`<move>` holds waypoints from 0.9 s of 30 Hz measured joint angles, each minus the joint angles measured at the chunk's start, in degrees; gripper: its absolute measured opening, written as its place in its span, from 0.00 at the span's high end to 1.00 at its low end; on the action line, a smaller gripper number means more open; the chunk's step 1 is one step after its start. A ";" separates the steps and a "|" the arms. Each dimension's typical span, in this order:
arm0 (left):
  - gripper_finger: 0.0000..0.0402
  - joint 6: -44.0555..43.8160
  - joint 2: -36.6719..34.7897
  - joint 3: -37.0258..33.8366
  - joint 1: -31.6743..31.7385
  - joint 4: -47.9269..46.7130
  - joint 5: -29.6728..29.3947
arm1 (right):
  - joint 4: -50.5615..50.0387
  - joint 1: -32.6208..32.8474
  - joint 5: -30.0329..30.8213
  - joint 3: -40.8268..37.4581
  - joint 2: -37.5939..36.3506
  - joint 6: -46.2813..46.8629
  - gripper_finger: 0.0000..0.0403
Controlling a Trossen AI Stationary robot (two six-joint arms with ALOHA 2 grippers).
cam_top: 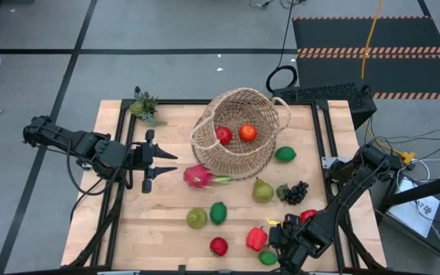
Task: Build produce basket
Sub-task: Put the red apple into the basket
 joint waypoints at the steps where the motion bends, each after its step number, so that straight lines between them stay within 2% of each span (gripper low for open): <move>1: 0.63 -0.02 0.00 0.00 0.00 0.00 0.00 | 0.43 0.00 -0.59 -0.65 0.00 0.64 0.15; 12: 0.63 -0.22 0.00 0.00 0.00 1.53 -0.02 | 0.47 -0.52 -0.59 -4.52 -0.81 -1.66 0.01; 22: 0.63 -0.24 1.12 0.04 0.00 1.49 -0.03 | 1.60 -0.50 -2.41 -8.68 -0.81 0.97 0.01; 27: 0.63 1.01 2.68 0.09 0.00 1.85 -0.04 | 3.01 -0.50 -5.32 -10.31 -0.83 3.46 0.01</move>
